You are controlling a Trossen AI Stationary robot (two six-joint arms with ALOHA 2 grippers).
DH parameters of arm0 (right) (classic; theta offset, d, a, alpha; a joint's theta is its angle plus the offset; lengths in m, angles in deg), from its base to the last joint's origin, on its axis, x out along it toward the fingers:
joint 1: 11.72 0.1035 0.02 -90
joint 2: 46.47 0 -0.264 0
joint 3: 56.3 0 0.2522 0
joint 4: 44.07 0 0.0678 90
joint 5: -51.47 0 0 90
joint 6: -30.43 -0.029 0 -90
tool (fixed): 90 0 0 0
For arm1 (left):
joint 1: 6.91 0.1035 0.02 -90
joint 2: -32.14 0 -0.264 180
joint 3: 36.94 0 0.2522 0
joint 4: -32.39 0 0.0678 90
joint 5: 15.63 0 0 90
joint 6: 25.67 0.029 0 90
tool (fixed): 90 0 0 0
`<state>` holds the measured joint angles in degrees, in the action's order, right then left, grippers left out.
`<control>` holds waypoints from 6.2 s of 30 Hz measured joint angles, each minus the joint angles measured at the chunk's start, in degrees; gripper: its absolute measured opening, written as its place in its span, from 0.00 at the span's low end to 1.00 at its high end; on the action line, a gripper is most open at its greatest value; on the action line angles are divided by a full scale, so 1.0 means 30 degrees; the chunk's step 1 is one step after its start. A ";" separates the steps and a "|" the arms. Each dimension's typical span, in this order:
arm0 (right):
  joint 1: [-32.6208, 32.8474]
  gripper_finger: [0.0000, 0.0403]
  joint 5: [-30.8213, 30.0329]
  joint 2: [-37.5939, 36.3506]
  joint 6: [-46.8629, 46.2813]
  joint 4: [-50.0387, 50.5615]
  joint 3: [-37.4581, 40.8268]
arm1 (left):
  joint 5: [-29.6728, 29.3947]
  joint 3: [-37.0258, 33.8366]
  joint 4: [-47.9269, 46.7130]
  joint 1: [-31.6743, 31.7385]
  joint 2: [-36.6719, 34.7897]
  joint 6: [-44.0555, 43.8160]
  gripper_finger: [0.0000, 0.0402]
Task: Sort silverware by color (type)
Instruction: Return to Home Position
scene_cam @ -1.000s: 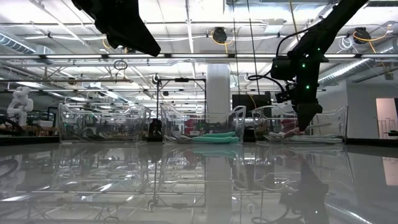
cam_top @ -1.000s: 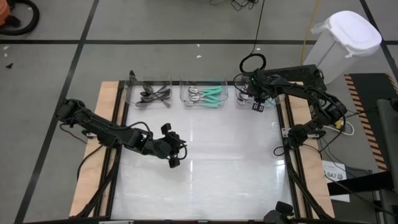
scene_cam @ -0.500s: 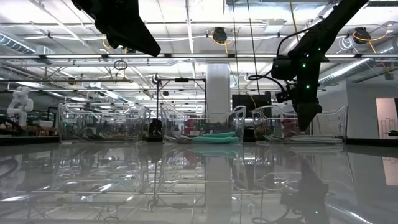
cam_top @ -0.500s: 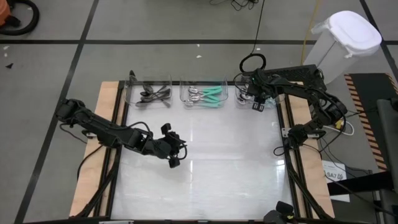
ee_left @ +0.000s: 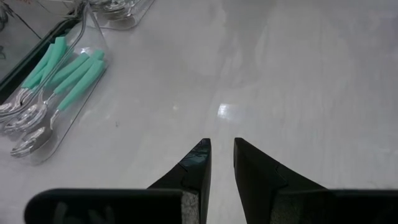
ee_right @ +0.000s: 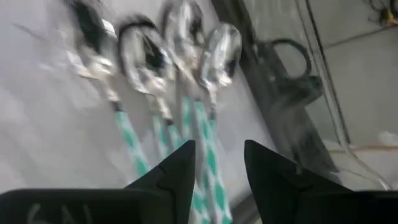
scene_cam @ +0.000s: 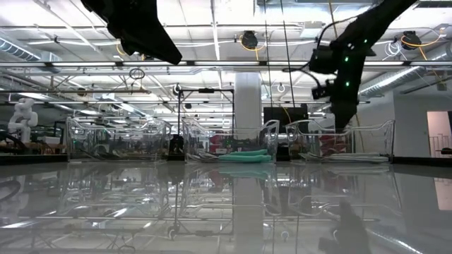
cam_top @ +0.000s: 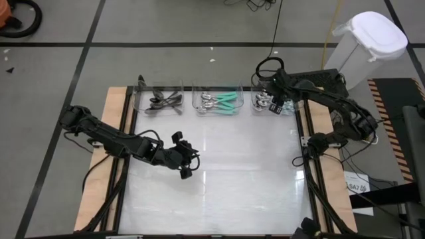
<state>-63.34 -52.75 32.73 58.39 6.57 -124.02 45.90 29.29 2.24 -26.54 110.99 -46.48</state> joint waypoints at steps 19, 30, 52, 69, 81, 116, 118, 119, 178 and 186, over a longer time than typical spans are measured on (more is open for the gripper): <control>0.8390 0.32 0.6734 -0.6853 -0.5657 -0.0083 0.0003 | -0.0037 0.0000 0.0168 0.0403 0.0005 0.3720 0.18; 1.5800 0.32 0.1823 -1.0074 -0.9258 -0.3620 0.2324 | -0.0137 0.0000 0.0423 0.0534 0.0013 0.0188 0.18; 2.0767 0.00 -0.1232 -1.0879 -0.6998 -1.1219 0.8330 | -0.1964 -0.0047 0.1651 0.0120 0.0891 0.2543 0.00; 2.0752 0.00 0.1970 -1.4170 -0.6124 -1.6364 1.3858 | -0.2275 -0.3388 0.6985 0.0377 0.2104 0.4343 0.00; 2.0708 0.00 0.2330 -1.5638 -0.5892 -1.7359 1.5550 | 0.0599 -0.5403 1.1017 0.1609 0.2104 0.6376 0.00; 2.0701 0.00 0.3314 -1.5775 -0.6577 -1.8502 1.7000 | 0.2885 -1.4901 1.5059 0.2996 -0.5278 0.6058 0.00; 2.0701 0.00 0.3314 -1.5781 -0.6590 -1.8502 1.7007 | 0.2871 -1.5655 1.4954 0.2996 -0.6501 0.6241 0.00; 2.0701 0.00 0.3319 -1.5782 -0.6591 -1.8484 1.7007 | 0.2878 -1.5946 1.4962 0.2996 -0.7049 0.6283 0.00; 2.0703 0.00 0.3290 -2.6355 -0.5565 -1.1442 1.7007 | 0.6356 -1.7296 0.6078 0.5965 -2.3966 1.0055 0.00; 2.0701 0.00 0.3248 -2.6361 -0.4640 -1.1449 1.7015 | 0.7036 -1.7296 0.5974 0.6144 -2.3921 0.9681 0.00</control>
<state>-1.24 -43.00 -46.35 44.47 -27.78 -72.98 67.01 -22.60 20.17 -8.11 39.23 -17.43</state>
